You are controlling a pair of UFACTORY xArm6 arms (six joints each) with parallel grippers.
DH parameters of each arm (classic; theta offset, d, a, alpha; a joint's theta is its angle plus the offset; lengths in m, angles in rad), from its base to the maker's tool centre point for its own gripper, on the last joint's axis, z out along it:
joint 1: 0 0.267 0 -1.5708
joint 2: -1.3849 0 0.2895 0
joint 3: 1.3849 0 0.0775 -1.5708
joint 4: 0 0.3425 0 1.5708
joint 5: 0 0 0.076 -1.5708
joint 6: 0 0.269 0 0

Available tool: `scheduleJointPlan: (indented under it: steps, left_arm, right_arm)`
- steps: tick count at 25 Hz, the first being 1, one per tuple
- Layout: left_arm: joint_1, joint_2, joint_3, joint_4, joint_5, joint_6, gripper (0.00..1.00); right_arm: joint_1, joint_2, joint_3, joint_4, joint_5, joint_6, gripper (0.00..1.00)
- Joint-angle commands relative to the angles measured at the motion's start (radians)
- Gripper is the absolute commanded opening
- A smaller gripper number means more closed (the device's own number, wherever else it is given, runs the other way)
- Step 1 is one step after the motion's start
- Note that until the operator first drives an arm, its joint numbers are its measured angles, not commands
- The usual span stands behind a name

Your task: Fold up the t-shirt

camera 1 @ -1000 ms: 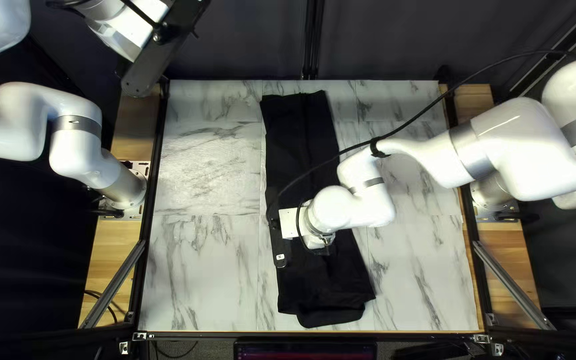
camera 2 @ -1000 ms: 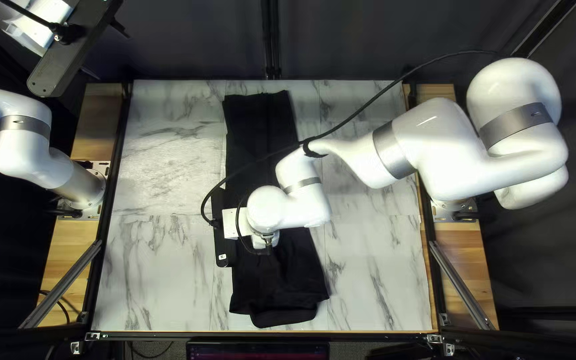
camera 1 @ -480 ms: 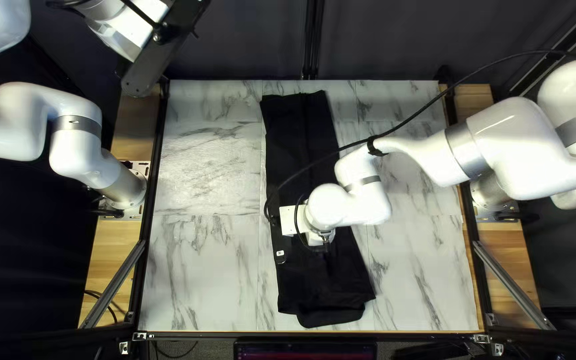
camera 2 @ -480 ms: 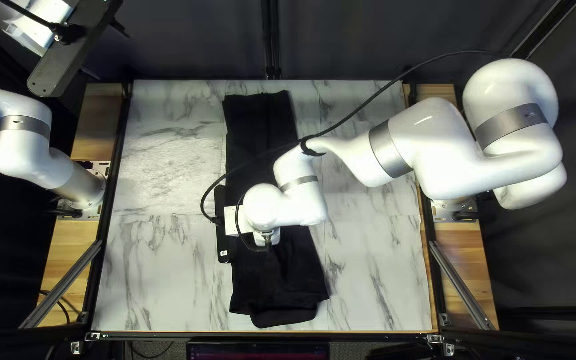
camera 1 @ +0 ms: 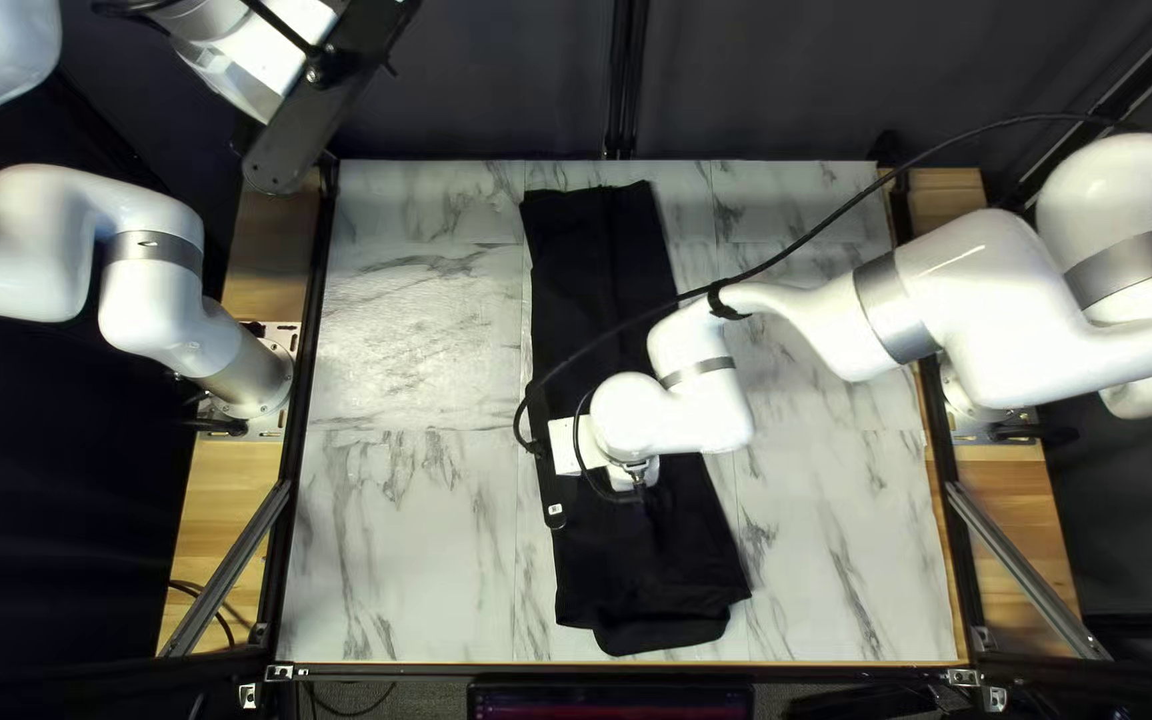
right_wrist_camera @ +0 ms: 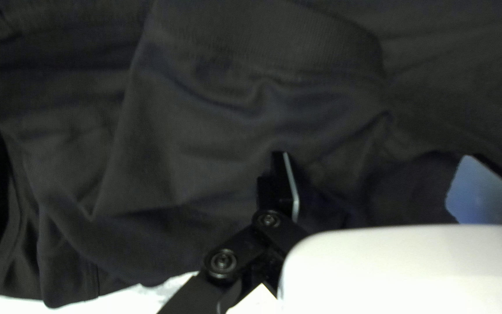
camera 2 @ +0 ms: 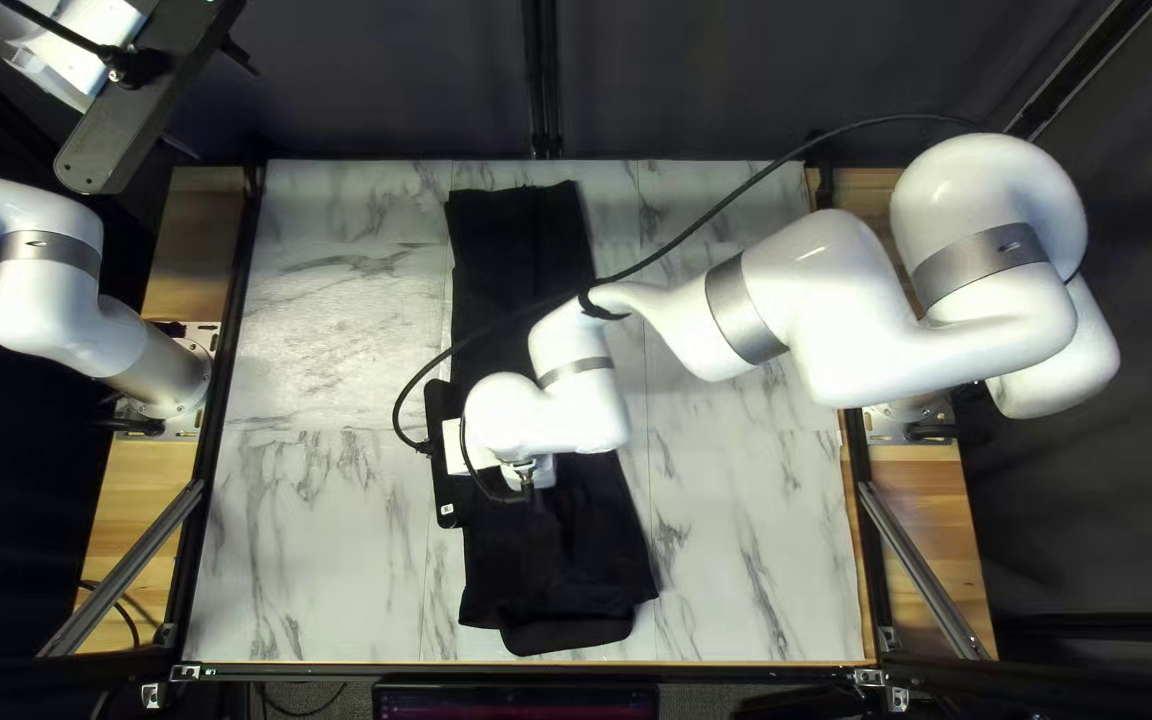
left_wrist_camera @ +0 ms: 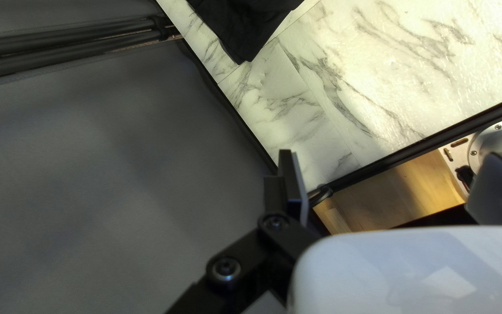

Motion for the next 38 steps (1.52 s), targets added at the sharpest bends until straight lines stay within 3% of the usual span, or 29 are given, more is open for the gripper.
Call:
scheduleJointPlan:
  steps: [1,3,4,24,25,26,27,31,38]
  left_arm:
    - [0.0,0.0,0.0,0.0,0.0,0.0,1.0]
    - [0.0,0.0,0.0,0.0,0.0,0.0,1.0]
    - [0.0,0.0,0.0,0.0,0.0,0.0,1.0]
    - [0.0,0.0,0.0,0.0,0.0,0.0,1.0]
    - [0.0,0.0,0.0,0.0,0.0,0.0,1.0]
    - [0.0,0.0,0.0,0.0,0.0,0.0,1.0]
    - [0.0,0.0,0.0,0.0,0.0,0.0,1.0]
    - [0.0,0.0,0.0,0.0,0.0,0.0,1.0]
    - [0.0,0.0,0.0,0.0,0.0,0.0,1.0]
  right_arm:
    - [-0.009,0.014,-0.018,0.014,0.027,-0.04,0.67]
    - [-0.009,0.023,-0.031,0.017,0.039,-0.052,0.04]
    - [-0.009,0.025,-0.035,0.018,0.041,-0.055,0.01]
    - [-0.038,-0.035,0.012,-0.021,0.092,-0.074,0.0]
    - [-0.034,-0.039,0.018,-0.021,0.087,-0.07,0.09]
    - [-0.032,-0.04,0.022,-0.019,0.084,-0.069,0.45]
    - [-0.029,-0.041,0.026,-0.016,0.078,-0.067,1.0]
    - [-0.011,-0.058,0.041,-0.012,0.076,-0.035,1.0]
    - [0.139,-0.088,-0.007,-0.051,0.15,0.214,1.0]
